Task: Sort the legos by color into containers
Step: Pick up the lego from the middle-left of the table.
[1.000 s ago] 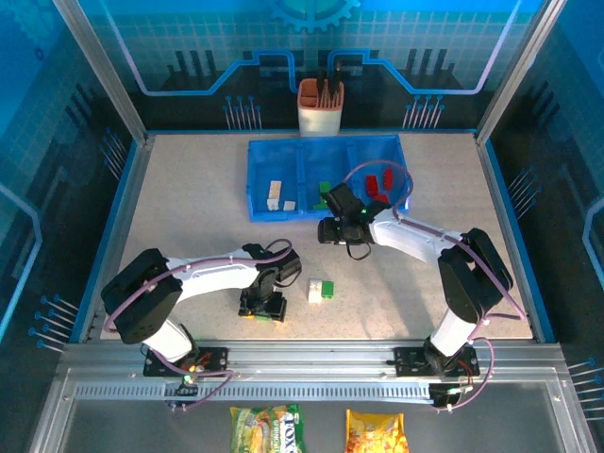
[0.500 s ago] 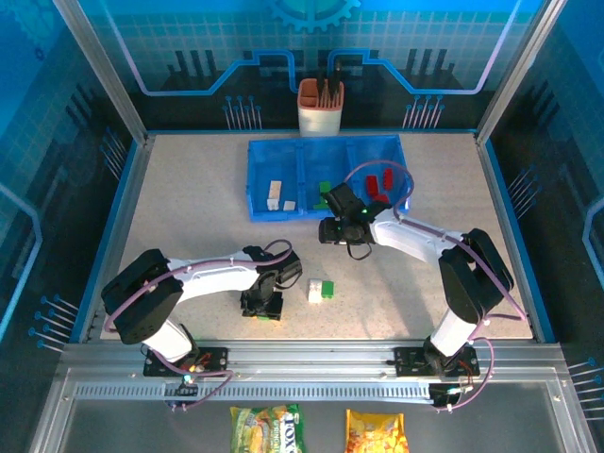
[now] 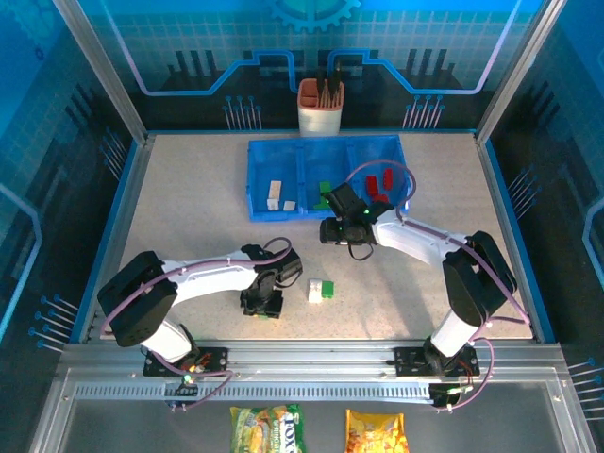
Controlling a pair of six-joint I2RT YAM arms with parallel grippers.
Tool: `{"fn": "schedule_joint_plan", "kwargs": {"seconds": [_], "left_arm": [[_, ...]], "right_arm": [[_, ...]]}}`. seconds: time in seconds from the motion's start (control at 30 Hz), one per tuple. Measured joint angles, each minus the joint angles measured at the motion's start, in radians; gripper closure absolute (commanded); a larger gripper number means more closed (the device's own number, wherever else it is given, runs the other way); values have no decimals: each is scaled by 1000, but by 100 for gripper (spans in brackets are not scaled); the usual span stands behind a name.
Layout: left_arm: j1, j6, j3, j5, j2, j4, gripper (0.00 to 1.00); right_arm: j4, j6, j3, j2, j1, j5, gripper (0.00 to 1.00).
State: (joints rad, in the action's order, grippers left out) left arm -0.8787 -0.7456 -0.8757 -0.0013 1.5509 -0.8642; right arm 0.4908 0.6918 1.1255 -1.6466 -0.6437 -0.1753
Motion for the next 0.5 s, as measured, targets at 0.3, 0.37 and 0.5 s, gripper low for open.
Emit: {"fn": "schedule_joint_plan", "kwargs": {"seconds": [0.3, 0.37, 0.5], "left_arm": [[-2, 34, -179, -3, 86, 8, 60], [-2, 49, -228, -3, 127, 10, 60], [-2, 93, -343, -3, 206, 10, 60]], "right_arm": [[47, 0, -67, 94, 18, -30, 45], [69, 0, -87, 130, 28, -43, 45], [109, 3, -122, 203, 48, -78, 46]]}}
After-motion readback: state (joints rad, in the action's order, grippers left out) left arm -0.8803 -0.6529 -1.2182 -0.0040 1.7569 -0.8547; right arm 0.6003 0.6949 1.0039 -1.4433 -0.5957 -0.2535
